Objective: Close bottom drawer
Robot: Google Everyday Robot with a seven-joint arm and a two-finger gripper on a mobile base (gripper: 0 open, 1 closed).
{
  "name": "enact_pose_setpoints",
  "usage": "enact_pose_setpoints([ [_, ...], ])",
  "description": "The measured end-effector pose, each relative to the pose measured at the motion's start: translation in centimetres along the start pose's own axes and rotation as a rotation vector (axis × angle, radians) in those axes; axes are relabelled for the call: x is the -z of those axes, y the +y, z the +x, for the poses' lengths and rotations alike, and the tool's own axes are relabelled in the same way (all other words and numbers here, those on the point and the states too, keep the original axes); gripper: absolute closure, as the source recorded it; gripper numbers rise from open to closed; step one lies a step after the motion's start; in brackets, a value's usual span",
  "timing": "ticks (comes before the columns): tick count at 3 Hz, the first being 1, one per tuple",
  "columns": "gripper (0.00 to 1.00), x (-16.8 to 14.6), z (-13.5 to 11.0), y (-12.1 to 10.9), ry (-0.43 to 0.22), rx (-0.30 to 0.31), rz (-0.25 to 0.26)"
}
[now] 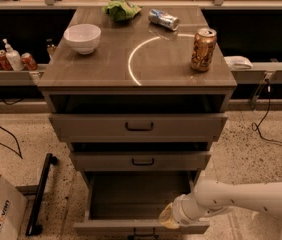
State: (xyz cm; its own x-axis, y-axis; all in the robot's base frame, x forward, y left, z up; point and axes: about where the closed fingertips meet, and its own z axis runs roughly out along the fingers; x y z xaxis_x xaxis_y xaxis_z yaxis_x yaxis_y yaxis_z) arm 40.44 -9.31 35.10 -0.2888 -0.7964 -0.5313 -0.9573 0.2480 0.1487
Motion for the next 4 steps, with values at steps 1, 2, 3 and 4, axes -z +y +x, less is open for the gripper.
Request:
enact_pose_setpoints([
  [1,1.00,-3.3,2.3,-0.6,-0.029,-0.053,-0.002],
  [2,1.00,-6.4,5.3,-1.4,-0.055,-0.134,-0.009],
  [3,1.00,-8.0,7.3,-1.6,-0.064,-0.187,-0.019],
  [4,1.00,-9.4,9.1,-1.9,-0.083,-0.246,-0.024],
])
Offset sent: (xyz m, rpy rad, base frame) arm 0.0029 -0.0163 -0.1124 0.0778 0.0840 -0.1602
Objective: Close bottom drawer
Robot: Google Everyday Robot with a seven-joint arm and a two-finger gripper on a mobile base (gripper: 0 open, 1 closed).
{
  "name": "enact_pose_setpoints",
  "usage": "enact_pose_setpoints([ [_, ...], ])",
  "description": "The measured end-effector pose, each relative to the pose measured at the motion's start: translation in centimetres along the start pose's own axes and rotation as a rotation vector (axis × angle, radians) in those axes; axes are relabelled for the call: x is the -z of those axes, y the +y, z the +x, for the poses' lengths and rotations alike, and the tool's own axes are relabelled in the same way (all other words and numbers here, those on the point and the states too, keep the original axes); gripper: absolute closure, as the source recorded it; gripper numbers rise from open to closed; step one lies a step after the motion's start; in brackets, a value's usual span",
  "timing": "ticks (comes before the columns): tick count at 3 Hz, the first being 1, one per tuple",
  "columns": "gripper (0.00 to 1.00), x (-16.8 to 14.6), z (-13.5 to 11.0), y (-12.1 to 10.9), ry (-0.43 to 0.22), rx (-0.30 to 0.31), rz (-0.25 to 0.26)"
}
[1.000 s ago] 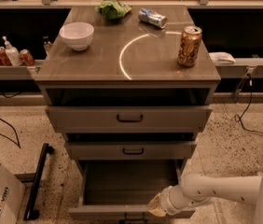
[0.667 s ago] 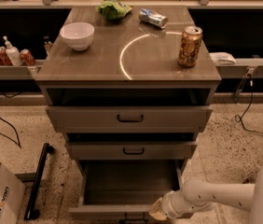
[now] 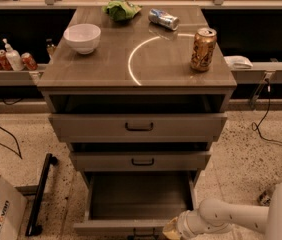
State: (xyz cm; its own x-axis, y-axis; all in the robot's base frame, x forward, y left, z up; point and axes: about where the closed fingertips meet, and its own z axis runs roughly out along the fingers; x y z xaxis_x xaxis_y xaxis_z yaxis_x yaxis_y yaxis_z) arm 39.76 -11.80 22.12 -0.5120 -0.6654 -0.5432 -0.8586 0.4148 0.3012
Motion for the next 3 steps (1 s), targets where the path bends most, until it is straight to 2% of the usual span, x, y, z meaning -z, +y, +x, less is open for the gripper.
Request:
enact_pose_setpoints([
  [2,1.00,-2.7,1.8,-3.1,-0.044,-0.103,-0.022],
  [3,1.00,-2.7,1.8,-3.1,-0.044,-0.103,-0.022],
])
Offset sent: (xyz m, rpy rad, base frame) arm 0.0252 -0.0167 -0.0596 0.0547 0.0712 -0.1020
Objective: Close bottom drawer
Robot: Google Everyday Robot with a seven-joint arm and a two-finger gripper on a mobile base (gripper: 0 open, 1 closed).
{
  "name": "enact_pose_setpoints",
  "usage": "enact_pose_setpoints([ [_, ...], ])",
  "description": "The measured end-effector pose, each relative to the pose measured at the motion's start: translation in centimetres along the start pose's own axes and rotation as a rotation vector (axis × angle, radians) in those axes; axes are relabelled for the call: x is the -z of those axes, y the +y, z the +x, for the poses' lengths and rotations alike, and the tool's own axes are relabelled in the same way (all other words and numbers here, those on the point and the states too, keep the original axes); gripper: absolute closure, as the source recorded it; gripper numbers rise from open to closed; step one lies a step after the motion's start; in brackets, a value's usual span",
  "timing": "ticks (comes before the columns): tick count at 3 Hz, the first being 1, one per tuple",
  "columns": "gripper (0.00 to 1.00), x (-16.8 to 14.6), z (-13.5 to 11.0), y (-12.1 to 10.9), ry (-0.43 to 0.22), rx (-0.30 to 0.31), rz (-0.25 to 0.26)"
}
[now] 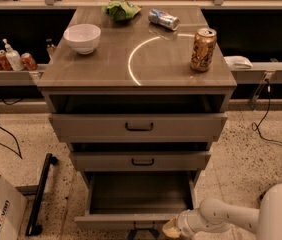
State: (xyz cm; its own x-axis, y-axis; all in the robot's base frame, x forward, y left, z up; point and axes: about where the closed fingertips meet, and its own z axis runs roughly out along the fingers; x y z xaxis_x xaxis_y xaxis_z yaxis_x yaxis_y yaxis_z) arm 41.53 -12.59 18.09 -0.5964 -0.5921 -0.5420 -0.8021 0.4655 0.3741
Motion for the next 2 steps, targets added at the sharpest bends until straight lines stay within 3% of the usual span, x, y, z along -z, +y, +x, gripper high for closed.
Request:
enact_pose_setpoints([
  [1,1.00,-0.90,-0.80,-2.04,-0.034,0.013,0.069],
  [2,1.00,-1.20,-1.04,-2.61,-0.038,0.023,0.083],
])
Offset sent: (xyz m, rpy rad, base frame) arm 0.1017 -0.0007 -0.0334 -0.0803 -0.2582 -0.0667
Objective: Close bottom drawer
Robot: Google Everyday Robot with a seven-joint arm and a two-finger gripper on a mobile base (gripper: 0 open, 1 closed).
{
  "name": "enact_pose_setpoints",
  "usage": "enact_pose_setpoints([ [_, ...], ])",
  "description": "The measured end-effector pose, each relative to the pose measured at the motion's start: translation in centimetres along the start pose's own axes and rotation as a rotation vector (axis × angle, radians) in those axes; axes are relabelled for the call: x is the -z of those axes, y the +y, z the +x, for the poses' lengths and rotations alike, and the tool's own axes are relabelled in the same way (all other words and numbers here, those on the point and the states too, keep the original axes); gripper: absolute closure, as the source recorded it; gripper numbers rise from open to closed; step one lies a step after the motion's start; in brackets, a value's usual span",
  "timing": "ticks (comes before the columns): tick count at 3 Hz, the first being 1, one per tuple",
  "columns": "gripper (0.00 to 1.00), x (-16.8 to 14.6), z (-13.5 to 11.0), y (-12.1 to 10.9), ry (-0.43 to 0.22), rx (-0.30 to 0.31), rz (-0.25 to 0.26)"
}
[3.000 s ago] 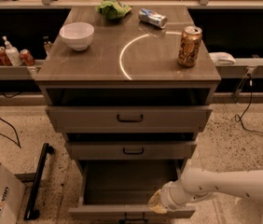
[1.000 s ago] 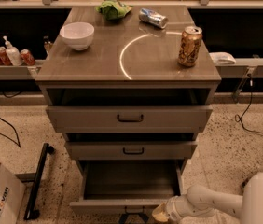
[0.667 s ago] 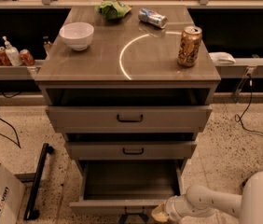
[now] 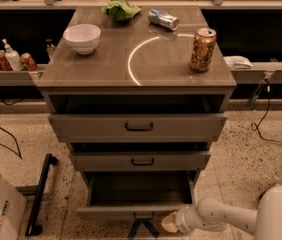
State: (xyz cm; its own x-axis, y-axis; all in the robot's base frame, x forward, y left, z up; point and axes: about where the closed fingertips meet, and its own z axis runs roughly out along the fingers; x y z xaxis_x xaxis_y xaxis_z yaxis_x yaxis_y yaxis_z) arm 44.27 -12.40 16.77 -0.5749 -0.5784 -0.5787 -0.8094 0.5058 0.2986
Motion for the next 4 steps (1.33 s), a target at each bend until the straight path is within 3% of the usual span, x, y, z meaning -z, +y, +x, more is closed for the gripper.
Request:
enact_pose_setpoints([
  [1,1.00,-1.2,-1.3,-3.5,-0.019,0.031,0.064],
  [2,0.74,-1.4,-1.5,-4.3,-0.022,0.034,0.077],
  [3,0.50,-1.7,-3.0,-8.6,-0.033,0.050,0.152],
  [4,0.28,-1.4,-4.0,-11.4,-0.036,0.061,0.206],
])
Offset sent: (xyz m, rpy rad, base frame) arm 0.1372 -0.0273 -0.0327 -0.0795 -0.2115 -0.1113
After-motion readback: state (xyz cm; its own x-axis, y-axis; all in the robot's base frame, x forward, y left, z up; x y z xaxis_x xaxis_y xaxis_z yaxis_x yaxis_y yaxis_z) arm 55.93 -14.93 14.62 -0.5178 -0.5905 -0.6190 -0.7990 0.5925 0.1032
